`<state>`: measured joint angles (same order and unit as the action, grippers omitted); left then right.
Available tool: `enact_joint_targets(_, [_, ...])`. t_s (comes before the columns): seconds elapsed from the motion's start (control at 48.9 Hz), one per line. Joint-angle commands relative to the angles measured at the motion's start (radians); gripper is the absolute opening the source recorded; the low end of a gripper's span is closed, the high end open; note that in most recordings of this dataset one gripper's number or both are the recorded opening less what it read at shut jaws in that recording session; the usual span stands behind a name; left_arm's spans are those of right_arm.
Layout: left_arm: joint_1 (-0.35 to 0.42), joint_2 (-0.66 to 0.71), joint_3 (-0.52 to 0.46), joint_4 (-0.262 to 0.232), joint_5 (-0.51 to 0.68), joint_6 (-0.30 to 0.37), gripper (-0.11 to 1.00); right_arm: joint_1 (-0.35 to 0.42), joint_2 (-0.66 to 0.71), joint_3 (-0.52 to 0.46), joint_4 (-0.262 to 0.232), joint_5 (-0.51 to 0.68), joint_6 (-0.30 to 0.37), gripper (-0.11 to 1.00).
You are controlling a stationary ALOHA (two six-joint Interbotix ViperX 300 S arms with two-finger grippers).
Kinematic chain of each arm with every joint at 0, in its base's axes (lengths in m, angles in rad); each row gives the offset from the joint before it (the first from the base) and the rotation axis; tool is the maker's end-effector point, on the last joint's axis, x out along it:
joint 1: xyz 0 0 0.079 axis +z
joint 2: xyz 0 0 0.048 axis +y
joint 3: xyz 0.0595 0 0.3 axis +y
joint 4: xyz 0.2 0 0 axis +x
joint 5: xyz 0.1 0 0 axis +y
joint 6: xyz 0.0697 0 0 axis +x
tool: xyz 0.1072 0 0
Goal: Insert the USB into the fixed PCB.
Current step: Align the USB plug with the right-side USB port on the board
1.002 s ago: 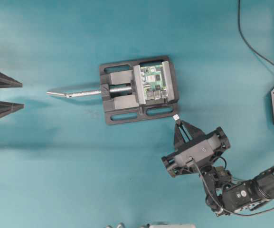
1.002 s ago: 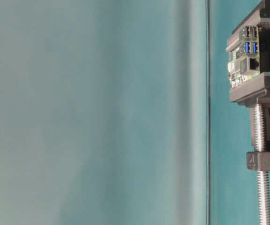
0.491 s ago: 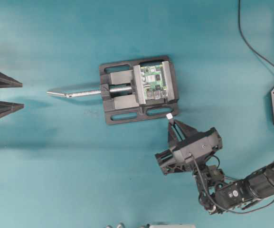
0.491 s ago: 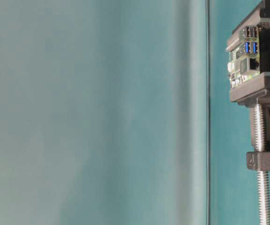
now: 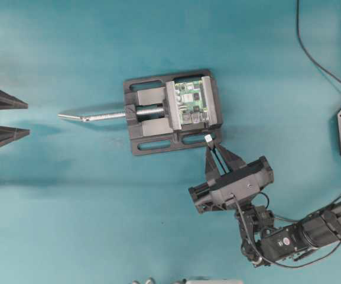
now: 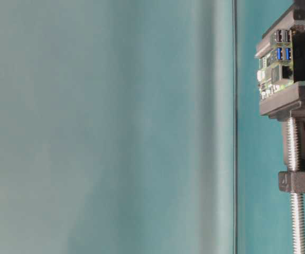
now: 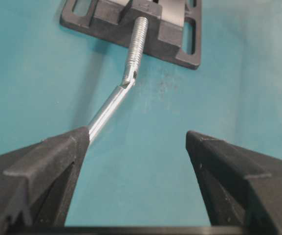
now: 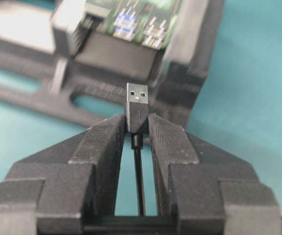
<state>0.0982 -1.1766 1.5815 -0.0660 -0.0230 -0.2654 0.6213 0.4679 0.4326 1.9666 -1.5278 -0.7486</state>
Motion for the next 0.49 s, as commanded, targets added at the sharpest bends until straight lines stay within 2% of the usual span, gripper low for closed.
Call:
enact_joint_targets(0.0, [0.002,0.014,-0.012,0.003,-0.008,-0.014,0.95,-0.008,-0.017,-0.023,-0.008,-0.031,-0.014,0.21])
enact_joint_targets(0.47, [0.002,0.014,-0.012,0.003,-0.008,-0.014,0.95,-0.038,-0.017,-0.037,-0.031,-0.057,-0.023,0.21])
